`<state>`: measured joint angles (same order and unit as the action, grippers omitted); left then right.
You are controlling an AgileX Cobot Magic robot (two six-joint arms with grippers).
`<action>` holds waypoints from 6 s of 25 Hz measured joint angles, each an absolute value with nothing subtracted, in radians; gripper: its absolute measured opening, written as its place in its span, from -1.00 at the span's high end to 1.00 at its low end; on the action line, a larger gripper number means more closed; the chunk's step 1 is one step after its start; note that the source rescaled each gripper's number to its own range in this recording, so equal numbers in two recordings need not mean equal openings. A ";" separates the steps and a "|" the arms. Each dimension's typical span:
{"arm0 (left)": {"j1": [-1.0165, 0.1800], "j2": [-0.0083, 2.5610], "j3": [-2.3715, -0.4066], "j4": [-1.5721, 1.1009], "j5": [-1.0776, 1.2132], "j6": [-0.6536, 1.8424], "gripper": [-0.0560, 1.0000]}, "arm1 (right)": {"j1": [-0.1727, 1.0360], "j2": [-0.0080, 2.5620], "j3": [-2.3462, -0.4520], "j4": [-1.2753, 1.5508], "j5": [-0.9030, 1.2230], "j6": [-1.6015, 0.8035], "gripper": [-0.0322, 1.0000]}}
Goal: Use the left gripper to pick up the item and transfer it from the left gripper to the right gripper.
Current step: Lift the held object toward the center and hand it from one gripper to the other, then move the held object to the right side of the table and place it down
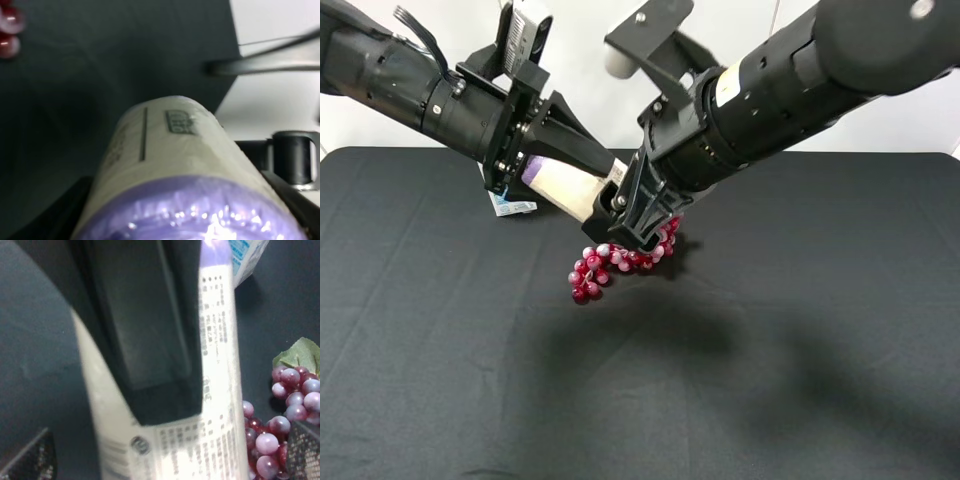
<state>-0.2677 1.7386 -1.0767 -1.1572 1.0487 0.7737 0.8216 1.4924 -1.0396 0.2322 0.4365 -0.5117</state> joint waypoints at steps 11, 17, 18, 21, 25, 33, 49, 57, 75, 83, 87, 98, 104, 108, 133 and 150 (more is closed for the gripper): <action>-0.268 1.739 -1.077 -1.206 1.086 0.816 0.87 | 0.822 1.518 -1.040 0.228 0.428 -0.512 -1.00; -0.268 1.739 -1.077 -1.206 1.089 0.823 0.87 | 0.822 1.518 -1.040 0.228 0.413 -0.512 -1.00; -0.268 1.739 -1.077 -1.206 1.090 0.823 0.87 | 0.822 1.518 -1.040 0.228 0.409 -0.512 -1.00; -0.268 1.739 -1.077 -1.206 1.090 0.824 0.87 | 0.822 1.518 -1.040 0.228 0.404 -0.512 -1.00; -0.268 1.739 -1.077 -1.206 1.091 0.837 0.87 | 0.822 1.518 -1.040 0.228 0.402 -0.512 -0.98; -0.268 1.739 -1.077 -1.210 1.091 0.847 0.87 | 0.822 1.518 -1.040 0.239 0.412 -0.570 0.73; -0.273 1.739 -1.077 -1.196 1.032 0.831 -0.63 | 0.822 1.525 -1.040 0.242 0.440 -0.575 0.76; -0.273 1.735 -1.077 -1.190 1.032 0.831 -0.92 | 0.822 1.525 -1.040 0.243 0.440 -0.576 0.76; -0.139 1.606 -1.077 -1.133 1.007 0.804 -0.93 | 0.822 1.525 -1.040 0.270 0.437 -0.576 0.77; 0.033 1.496 -1.076 -1.082 1.070 0.802 -0.93 | 0.822 1.525 -1.040 0.271 0.438 -0.576 0.77; 0.086 1.405 -1.076 -1.021 1.076 0.778 -0.93 | 0.822 1.525 -1.040 0.273 0.438 -0.576 0.77; 0.104 1.094 -1.076 -0.700 1.091 0.559 -0.93 | 0.822 1.525 -1.040 0.282 0.464 -0.576 0.77; 0.104 0.923 -1.072 -0.544 1.136 0.444 -0.93 | 0.822 1.525 -1.040 0.283 0.483 -0.576 0.77; 0.104 0.775 -1.009 -0.448 1.141 0.392 -0.93 | 0.822 1.525 -1.040 0.283 0.485 -0.570 0.77; 0.105 -0.007 -0.534 -0.166 1.164 0.249 -0.93 | 0.822 1.525 -1.040 0.284 0.495 -0.493 0.77; 0.105 -0.009 -0.497 -0.073 1.066 0.123 -0.93 | 0.822 1.525 -1.040 0.284 0.498 -0.469 0.77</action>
